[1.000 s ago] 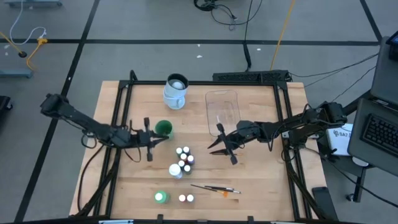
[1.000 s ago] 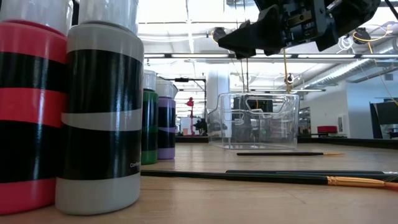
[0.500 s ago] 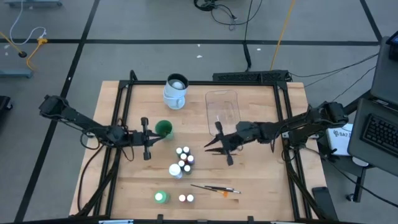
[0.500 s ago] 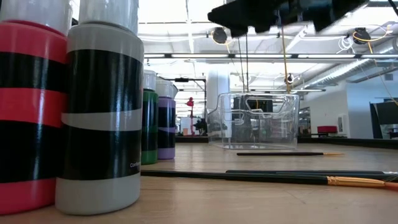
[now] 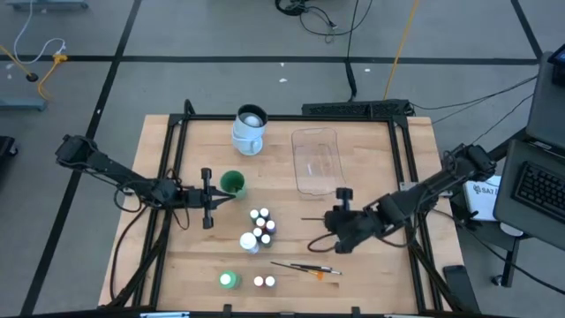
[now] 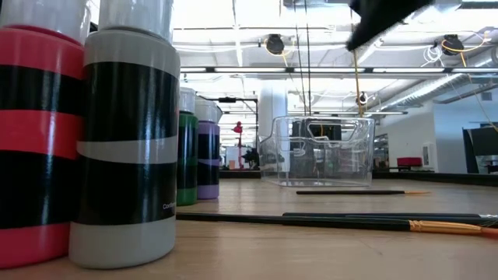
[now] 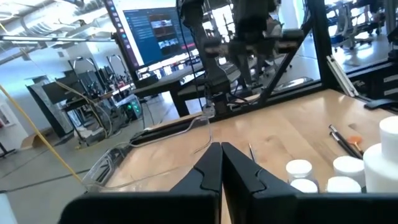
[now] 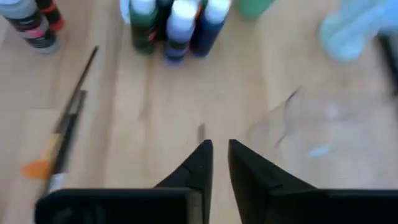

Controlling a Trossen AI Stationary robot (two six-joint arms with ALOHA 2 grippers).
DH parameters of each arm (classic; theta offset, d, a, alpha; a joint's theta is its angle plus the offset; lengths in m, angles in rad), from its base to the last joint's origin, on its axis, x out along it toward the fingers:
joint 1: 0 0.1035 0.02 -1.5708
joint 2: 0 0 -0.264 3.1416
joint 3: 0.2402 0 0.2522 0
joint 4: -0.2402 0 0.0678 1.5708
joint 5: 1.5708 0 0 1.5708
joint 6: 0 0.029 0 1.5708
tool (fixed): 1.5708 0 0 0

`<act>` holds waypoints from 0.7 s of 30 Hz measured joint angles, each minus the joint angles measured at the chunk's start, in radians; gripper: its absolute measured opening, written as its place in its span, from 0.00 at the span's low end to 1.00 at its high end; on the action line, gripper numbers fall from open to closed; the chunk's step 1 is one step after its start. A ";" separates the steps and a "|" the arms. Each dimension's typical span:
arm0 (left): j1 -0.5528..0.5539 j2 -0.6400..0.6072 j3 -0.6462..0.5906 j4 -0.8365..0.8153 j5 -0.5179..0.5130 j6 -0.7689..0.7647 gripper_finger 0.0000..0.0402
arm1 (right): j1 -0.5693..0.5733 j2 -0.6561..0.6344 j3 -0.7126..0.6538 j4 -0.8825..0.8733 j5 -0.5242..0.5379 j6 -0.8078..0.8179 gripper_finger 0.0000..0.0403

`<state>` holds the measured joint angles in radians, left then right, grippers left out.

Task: Pick & Place Paint Supplies
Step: Put the gold paintbrush into the green cup

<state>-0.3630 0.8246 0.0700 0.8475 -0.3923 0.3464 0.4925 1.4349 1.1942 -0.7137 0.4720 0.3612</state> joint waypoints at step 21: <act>0.000 0.000 0.000 0.025 0.000 0.024 0.05 | 0.032 0.002 -0.388 0.109 -0.001 0.302 0.44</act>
<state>-0.3630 0.8246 0.0704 0.8722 -0.3927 0.3706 0.5241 1.4364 0.8061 -0.6043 0.4706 0.6630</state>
